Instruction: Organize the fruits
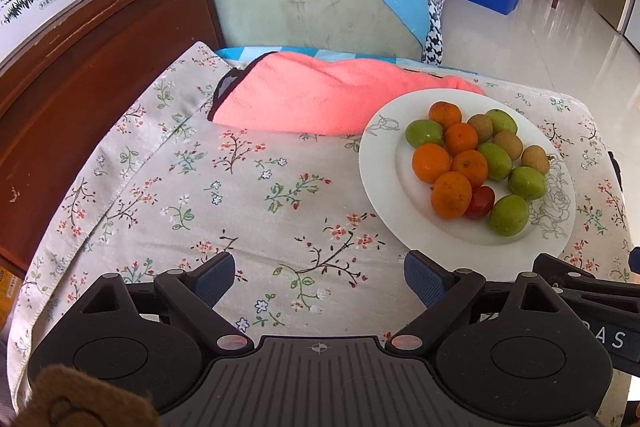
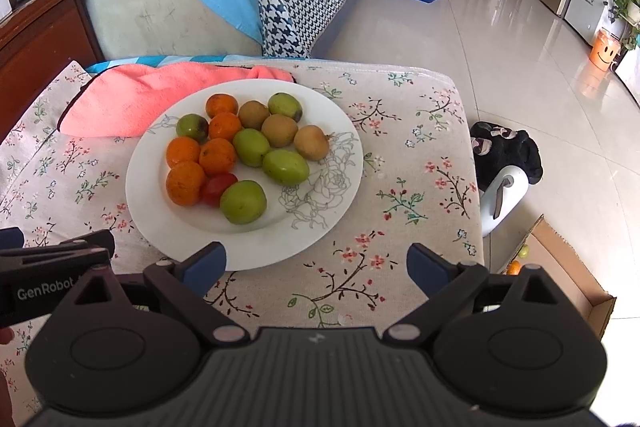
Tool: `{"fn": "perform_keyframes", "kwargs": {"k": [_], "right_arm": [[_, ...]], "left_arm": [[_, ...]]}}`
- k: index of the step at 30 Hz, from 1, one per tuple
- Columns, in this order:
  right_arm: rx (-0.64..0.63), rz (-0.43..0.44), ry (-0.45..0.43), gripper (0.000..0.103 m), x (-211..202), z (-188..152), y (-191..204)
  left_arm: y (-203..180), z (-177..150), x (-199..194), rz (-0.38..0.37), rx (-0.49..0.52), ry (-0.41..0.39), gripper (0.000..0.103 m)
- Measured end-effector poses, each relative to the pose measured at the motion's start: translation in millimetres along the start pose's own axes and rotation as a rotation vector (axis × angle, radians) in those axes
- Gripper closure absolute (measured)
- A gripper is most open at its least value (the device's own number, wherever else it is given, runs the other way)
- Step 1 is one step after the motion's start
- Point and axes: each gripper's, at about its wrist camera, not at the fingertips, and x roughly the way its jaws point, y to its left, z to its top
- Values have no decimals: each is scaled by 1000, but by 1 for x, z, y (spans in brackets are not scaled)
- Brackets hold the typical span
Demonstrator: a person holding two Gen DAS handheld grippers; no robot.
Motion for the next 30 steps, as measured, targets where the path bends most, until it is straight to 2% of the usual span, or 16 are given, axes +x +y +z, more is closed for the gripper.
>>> {"fn": "perform_keyframes", "kwargs": {"k": [30], "right_arm": [[-6,-57,26,6,10,1,5]], "left_arm": [[-7,2,13,49,15,30,10]]}}
